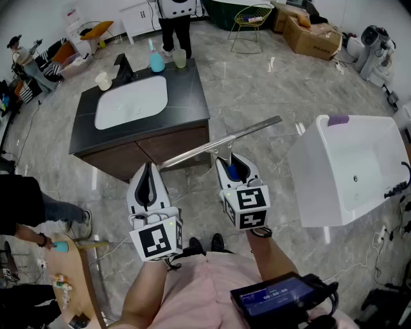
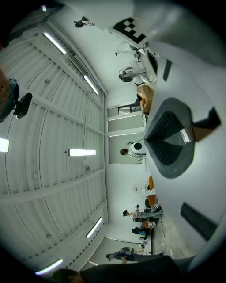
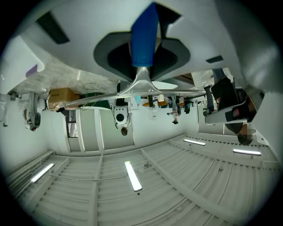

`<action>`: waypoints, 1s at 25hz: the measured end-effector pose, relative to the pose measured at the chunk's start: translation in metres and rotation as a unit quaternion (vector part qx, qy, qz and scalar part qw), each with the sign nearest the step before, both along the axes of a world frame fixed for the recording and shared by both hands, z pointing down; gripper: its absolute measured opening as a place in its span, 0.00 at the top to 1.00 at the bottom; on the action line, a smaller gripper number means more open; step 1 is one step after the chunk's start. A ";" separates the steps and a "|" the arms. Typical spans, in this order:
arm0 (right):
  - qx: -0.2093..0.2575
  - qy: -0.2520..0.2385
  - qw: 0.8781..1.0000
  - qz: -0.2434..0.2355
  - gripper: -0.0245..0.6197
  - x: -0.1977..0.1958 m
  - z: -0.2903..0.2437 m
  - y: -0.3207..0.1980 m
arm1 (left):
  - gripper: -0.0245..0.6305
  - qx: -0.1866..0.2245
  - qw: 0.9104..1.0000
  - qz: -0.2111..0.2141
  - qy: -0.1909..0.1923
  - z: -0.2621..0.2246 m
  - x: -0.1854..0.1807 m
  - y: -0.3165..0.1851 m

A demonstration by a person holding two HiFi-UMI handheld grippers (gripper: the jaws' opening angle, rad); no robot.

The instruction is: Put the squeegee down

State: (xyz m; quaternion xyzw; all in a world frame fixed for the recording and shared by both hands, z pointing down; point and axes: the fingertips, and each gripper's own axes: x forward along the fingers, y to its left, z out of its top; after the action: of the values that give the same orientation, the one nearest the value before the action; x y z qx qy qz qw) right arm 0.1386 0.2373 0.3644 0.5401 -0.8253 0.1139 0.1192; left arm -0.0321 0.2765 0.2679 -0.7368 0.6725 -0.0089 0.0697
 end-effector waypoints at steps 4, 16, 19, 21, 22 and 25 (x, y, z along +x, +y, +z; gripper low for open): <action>0.002 0.000 1.000 -0.002 0.78 0.002 0.001 0.000 | 0.95 0.000 1.000 0.000 0.000 0.001 0.003 0.001; 0.000 -0.023 1.000 0.001 0.77 0.022 0.000 -0.013 | 0.95 -0.006 1.000 -0.008 -0.002 0.005 0.015 -0.009; -0.004 -0.023 1.000 0.000 0.77 0.023 0.003 -0.022 | 0.95 -0.011 1.000 -0.015 -0.002 0.008 0.012 -0.017; -0.006 -0.022 1.000 -0.002 0.77 0.020 0.005 -0.028 | 0.95 -0.012 1.000 -0.017 -0.002 0.010 0.008 -0.023; -0.007 -0.021 1.000 -0.003 0.77 0.019 0.006 -0.031 | 0.95 -0.012 1.000 -0.018 -0.001 0.011 0.006 -0.027; -0.008 -0.019 1.000 -0.006 0.77 0.014 0.009 -0.042 | 0.95 -0.013 1.000 -0.021 0.001 0.015 0.000 -0.039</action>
State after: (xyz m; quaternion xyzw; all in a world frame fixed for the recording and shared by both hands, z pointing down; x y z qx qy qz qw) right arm 0.1531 0.1949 0.3734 0.5321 -0.8296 0.1297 0.1084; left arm -0.0317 0.2373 0.2825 -0.7232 0.6879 -0.0185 0.0595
